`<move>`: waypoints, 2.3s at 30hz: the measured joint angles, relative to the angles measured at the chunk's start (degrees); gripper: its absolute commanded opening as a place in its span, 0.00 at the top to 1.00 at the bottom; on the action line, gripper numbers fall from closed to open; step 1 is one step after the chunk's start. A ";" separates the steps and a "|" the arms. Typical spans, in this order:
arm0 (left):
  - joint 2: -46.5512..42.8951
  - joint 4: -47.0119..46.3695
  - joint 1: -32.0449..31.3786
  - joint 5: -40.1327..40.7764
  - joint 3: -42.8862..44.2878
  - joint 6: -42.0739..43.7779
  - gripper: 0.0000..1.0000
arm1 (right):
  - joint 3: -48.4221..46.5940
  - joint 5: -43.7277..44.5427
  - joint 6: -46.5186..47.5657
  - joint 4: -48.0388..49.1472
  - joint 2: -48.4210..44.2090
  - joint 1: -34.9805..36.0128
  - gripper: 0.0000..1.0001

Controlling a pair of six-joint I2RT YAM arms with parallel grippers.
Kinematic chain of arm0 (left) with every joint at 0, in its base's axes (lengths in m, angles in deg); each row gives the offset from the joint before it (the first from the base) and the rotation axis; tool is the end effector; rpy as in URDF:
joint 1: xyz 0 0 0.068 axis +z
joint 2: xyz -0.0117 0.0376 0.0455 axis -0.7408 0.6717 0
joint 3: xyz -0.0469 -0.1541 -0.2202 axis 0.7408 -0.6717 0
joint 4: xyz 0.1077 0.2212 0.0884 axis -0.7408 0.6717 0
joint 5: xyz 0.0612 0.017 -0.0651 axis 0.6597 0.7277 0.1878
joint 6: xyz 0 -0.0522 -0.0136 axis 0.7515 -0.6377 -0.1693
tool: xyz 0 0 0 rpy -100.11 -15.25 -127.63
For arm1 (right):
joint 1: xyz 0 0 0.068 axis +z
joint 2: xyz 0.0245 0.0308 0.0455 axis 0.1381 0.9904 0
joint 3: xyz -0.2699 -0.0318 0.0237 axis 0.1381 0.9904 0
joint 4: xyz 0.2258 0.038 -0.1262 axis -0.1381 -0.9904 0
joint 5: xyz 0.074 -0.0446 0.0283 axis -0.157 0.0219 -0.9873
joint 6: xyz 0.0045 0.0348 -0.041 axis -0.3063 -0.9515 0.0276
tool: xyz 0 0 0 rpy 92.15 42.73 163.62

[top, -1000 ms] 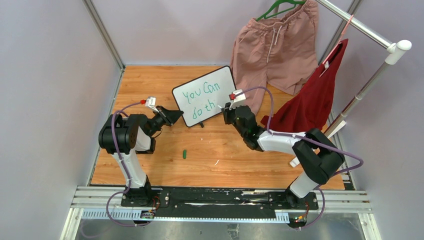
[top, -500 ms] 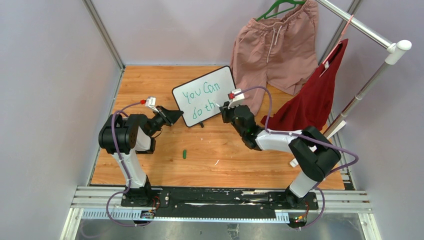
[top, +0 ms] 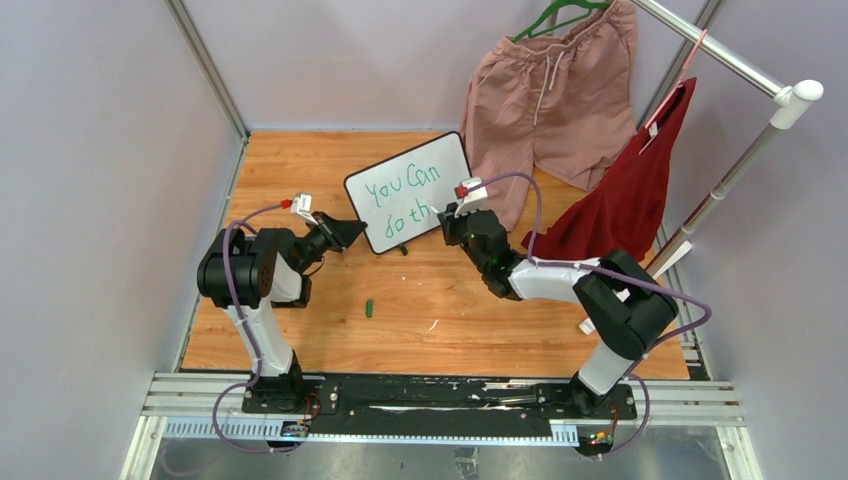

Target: Write a sentence on the whiteboard

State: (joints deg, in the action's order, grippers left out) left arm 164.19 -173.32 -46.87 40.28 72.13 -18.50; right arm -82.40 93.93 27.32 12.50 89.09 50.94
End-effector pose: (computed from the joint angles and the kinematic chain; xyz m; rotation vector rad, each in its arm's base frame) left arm 0.2816 -0.0182 0.1295 -0.0688 1.6565 -1.1243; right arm 0.2619 0.2325 0.2197 -0.2710 1.6303 0.5237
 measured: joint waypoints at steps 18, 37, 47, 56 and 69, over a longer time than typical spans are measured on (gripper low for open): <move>0.00 0.00 0.00 0.00 0.00 0.00 1.00 | -1.75 0.13 0.26 0.02 2.25 0.00 1.00; 0.00 -0.02 0.00 0.00 0.00 0.00 1.00 | -2.89 0.83 0.50 0.15 2.99 0.00 1.00; 0.00 0.00 0.00 -0.02 0.00 0.00 1.00 | -2.93 0.90 0.52 0.24 3.15 0.00 1.00; 0.00 -0.02 0.00 0.02 0.00 0.00 1.00 | -2.93 1.14 0.48 0.68 4.00 -0.02 1.00; 0.00 0.00 0.00 0.02 0.00 0.00 1.00 | -2.56 1.42 0.46 1.22 4.02 -0.04 1.00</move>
State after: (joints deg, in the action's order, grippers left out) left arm 164.19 -173.32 -46.87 40.31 72.13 -18.50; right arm -84.96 95.35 27.78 13.72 93.11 50.90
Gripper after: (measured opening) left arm 0.148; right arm 0.153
